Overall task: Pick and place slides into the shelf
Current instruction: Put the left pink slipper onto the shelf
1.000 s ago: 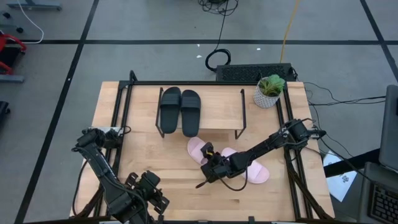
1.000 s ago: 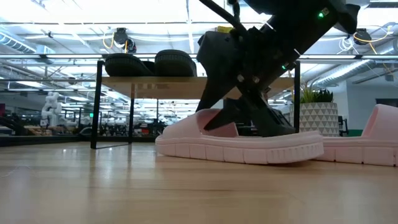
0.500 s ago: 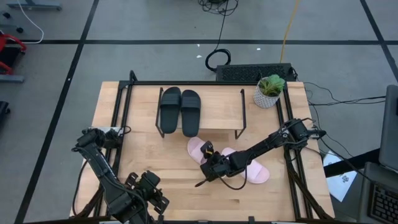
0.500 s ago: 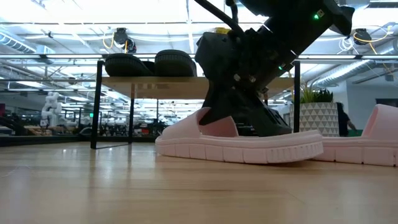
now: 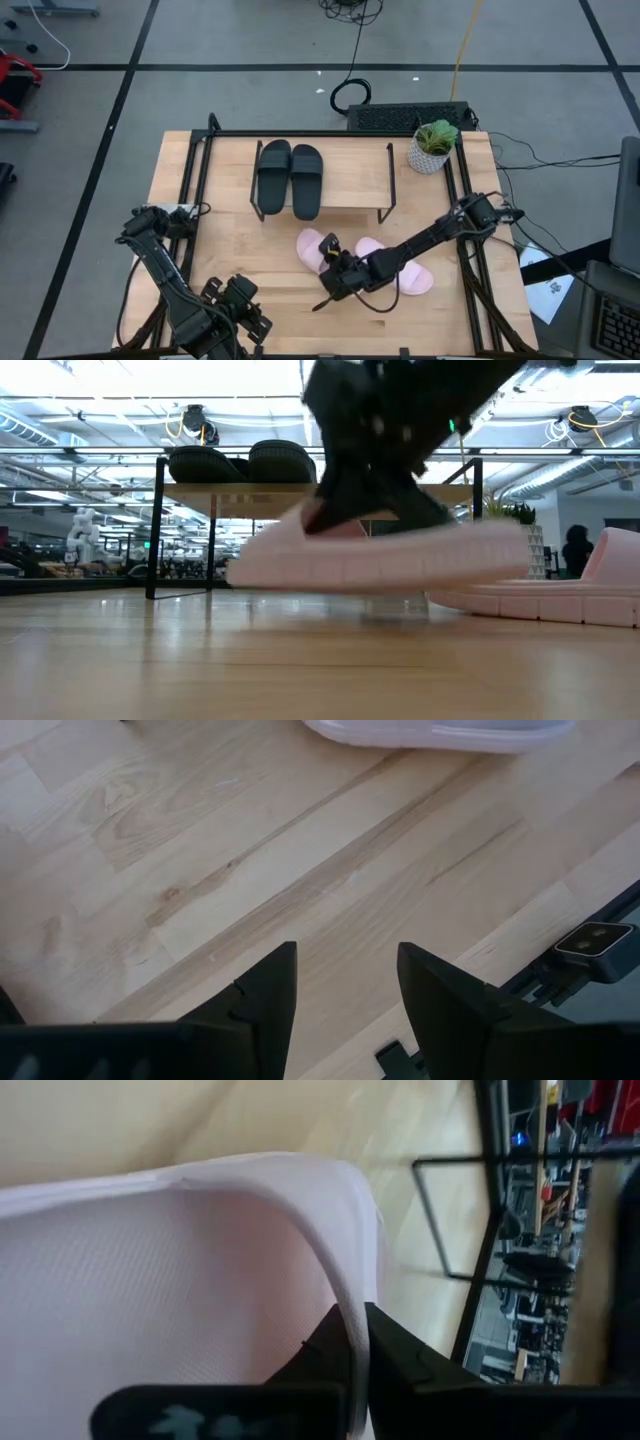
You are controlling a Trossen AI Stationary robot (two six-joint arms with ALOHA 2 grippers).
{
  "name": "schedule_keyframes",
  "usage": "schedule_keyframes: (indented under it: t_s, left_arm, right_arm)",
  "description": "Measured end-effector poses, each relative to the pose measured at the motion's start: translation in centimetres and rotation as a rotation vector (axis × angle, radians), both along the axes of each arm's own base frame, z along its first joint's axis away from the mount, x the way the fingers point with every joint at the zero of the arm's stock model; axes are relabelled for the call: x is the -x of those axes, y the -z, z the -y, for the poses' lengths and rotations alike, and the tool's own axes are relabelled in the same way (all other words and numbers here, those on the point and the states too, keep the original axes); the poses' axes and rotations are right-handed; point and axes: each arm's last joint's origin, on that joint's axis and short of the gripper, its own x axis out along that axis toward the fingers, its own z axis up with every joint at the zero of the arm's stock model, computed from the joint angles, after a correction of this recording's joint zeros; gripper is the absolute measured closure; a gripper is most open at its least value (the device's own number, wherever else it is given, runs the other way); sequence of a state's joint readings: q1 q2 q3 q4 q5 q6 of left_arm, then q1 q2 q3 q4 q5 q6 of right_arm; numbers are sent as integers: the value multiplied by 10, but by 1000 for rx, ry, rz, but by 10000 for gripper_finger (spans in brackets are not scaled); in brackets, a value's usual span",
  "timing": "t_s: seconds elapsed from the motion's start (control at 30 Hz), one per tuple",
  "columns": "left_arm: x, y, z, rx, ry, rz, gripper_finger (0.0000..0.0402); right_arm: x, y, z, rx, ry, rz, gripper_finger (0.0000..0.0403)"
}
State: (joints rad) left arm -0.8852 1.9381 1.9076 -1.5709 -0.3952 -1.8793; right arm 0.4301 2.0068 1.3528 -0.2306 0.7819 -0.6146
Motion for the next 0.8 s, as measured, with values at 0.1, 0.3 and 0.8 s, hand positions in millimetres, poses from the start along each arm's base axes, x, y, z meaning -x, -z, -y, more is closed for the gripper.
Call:
schedule_keyframes:
  t_s: [0.1,0.3,0.8]
  left_arm:
    - [0,0,0,-6,0,8,229]
    - [-1,0,0,-14,-2,20,229]
    - [-1,0,-1,-6,-31,28,229]
  right_arm:
    - [-4,-15,-9,0,-14,4,401]
    - [-7,-48,-24,-22,-5,-3,402]
    - [10,-160,-41,-256,182,30,402]
